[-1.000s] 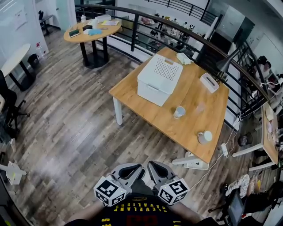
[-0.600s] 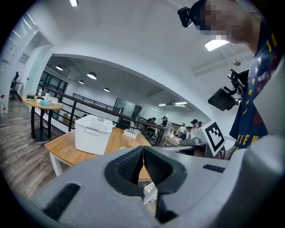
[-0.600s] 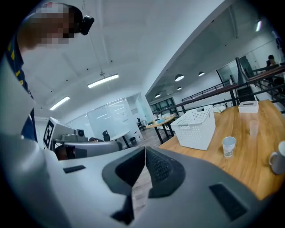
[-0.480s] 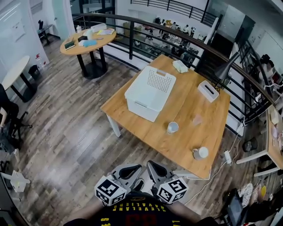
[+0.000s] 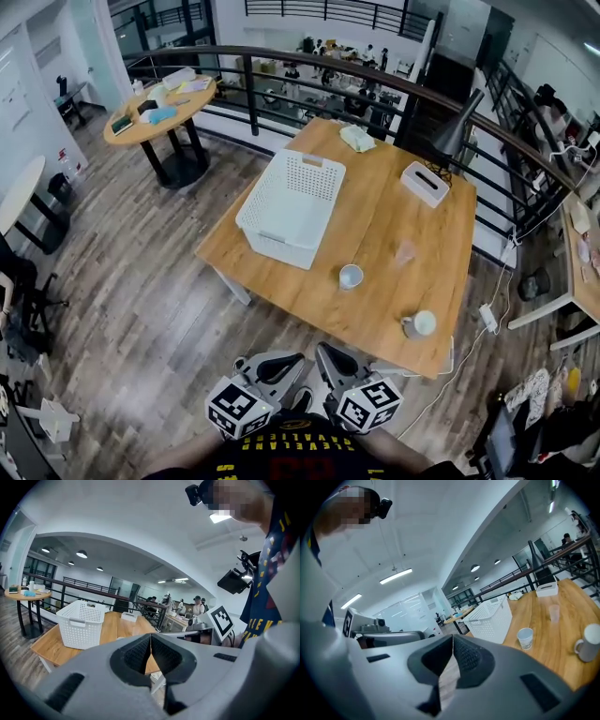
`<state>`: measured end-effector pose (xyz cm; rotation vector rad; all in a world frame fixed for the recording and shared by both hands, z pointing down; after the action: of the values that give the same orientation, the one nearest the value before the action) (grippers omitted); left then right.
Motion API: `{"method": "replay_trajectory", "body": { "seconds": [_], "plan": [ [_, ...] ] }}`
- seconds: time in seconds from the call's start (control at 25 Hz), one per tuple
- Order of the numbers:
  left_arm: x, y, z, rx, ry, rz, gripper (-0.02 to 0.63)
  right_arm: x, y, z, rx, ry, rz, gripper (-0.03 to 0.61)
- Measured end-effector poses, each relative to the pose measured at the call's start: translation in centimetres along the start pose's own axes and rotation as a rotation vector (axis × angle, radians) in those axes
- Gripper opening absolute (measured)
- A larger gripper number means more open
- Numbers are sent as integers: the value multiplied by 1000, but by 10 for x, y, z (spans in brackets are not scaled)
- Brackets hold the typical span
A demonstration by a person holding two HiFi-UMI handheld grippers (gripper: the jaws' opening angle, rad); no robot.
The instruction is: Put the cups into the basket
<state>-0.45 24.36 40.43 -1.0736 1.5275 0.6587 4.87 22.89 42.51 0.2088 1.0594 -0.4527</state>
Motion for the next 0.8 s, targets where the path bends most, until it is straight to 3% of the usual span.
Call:
{"method": "replay_trajectory", "body": {
  "seconds": [0.36, 0.6, 0.8],
  "plan": [
    [8, -28, -31, -135, 17, -1, 12, 12, -19, 25, -142, 6, 42, 15],
    [30, -51, -77, -252, 14, 6, 12, 27, -58, 44, -262, 19, 77, 15],
    [45, -54, -129, -290, 38, 5, 12, 33, -110, 47, -305, 28, 74, 15]
  ]
}}
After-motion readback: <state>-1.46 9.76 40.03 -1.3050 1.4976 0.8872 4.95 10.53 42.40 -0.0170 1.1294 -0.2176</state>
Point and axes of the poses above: the fingertips, and each gripper's own axes: y backward along the fingers, z to its right, x out of its top, the point moved 1 cm from there along y, backward along the fingers, and after that the axes turned 9 degrees about z, right-handed, at the moved point
